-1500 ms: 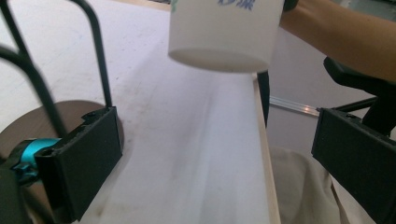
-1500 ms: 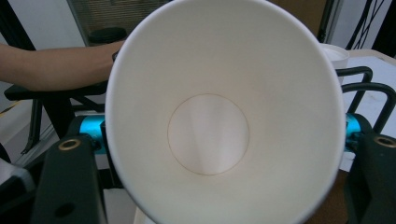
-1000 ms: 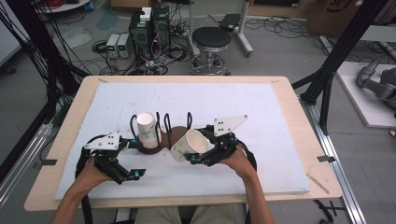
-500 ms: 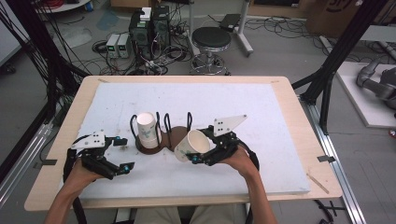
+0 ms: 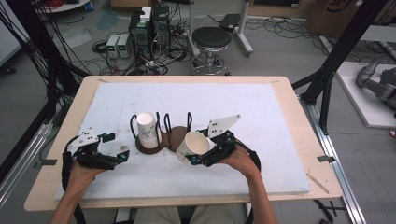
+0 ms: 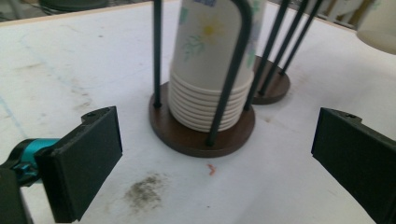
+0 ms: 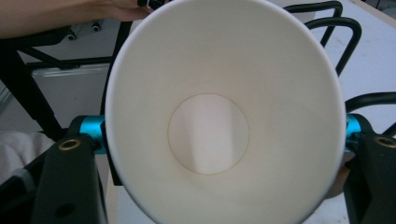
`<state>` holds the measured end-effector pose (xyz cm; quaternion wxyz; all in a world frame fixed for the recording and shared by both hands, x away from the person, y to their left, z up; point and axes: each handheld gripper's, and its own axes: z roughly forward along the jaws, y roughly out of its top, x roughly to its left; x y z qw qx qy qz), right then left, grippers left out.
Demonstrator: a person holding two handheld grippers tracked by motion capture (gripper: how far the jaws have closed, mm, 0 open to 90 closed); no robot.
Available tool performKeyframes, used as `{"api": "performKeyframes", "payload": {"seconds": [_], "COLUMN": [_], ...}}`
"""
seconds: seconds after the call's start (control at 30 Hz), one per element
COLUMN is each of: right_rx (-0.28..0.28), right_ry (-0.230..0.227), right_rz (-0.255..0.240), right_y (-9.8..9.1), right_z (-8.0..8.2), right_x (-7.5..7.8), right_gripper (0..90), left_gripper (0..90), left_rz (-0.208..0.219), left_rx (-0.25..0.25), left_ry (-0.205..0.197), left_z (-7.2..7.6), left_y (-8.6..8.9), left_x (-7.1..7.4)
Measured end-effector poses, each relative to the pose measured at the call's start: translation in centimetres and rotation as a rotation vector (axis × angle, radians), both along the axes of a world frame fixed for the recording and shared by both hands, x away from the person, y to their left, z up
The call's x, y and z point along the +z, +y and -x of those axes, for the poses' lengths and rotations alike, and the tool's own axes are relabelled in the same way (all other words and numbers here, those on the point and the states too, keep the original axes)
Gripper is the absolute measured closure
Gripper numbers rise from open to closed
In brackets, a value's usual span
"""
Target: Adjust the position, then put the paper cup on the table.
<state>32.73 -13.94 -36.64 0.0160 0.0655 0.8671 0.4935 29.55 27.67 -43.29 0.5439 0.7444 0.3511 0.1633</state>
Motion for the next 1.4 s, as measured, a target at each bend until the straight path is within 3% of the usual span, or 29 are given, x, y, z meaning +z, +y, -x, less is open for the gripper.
{"api": "performKeyframes", "payload": {"seconds": [0.2, 0.4, 0.53, 0.77, 1.4], "right_rx": [-0.031, -0.053, -0.057, -0.064, -0.069], "right_ry": [-0.011, -0.026, -0.028, -0.024, -0.035], "right_rz": [0.039, 0.075, 0.079, 0.095, 0.103], "right_y": [-0.2, -0.3, -0.4, -0.3, -0.4], "right_z": [-0.1, -0.1, -0.1, -0.1, -0.2], "right_x": [0.0, 0.1, 0.2, 0.1, 0.0], "right_gripper": [28.3, 28.3, 28.3, 28.4, 28.5], "left_gripper": [1.7, 1.7, 1.7, 1.7, 1.7], "left_rz": [0.008, 0.018, 0.037, 0.041, 0.047], "left_rx": [0.082, 0.126, 0.132, 0.137, 0.173], "left_ry": [-0.018, -0.024, -0.029, -0.009, -0.02], "left_z": [0.0, 0.0, 0.0, -0.1, -0.1], "left_y": [0.1, 0.3, 0.5, 0.7, 1.1], "left_x": [-0.4, -1.0, -1.2, -1.6, -1.9]}}
